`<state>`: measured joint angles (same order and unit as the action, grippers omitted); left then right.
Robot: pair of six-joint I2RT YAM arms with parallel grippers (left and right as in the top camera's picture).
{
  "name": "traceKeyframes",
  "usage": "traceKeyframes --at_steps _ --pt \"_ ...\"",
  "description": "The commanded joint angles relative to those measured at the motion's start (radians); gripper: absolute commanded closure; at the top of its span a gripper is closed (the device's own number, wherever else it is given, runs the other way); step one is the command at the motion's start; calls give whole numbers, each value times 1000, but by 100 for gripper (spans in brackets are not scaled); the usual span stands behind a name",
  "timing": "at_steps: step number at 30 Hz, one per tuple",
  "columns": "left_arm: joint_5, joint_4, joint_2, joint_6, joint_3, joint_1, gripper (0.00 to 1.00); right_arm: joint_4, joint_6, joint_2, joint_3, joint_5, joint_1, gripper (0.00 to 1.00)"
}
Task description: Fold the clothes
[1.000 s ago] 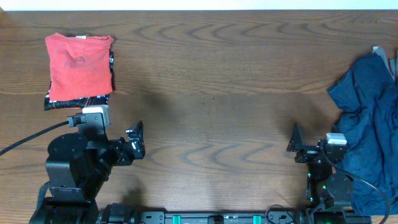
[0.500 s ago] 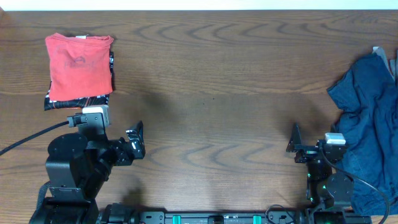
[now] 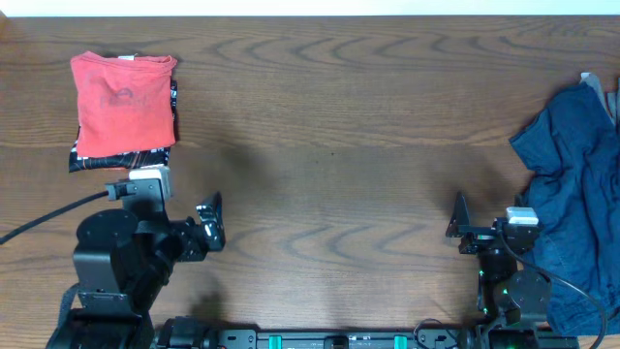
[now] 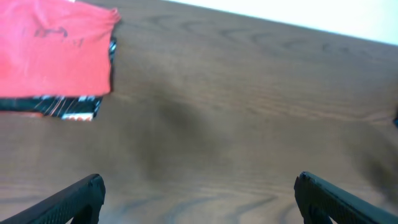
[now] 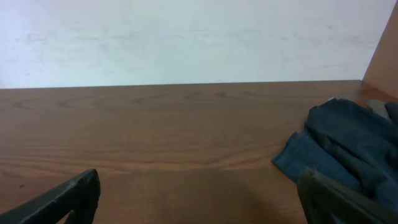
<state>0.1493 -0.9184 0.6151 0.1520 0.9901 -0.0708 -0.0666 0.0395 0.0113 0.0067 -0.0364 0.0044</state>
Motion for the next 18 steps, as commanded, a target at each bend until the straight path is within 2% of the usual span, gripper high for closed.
traceKeyframes --at_steps 1,5,13,18 --pt "-49 -18 -66 -27 -59 31 2 -5 -18 -5 -1 8 3 1" --pt "-57 63 -197 -28 -244 69 2 -5 -19 -5 -1 7 3 1" --pt "-56 423 -474 -27 -684 101 2 -5 -19 -5 -1 7 3 1" --pt "-62 623 -581 -28 -842 102 2 -5 -19 -5 -1 8 3 1"
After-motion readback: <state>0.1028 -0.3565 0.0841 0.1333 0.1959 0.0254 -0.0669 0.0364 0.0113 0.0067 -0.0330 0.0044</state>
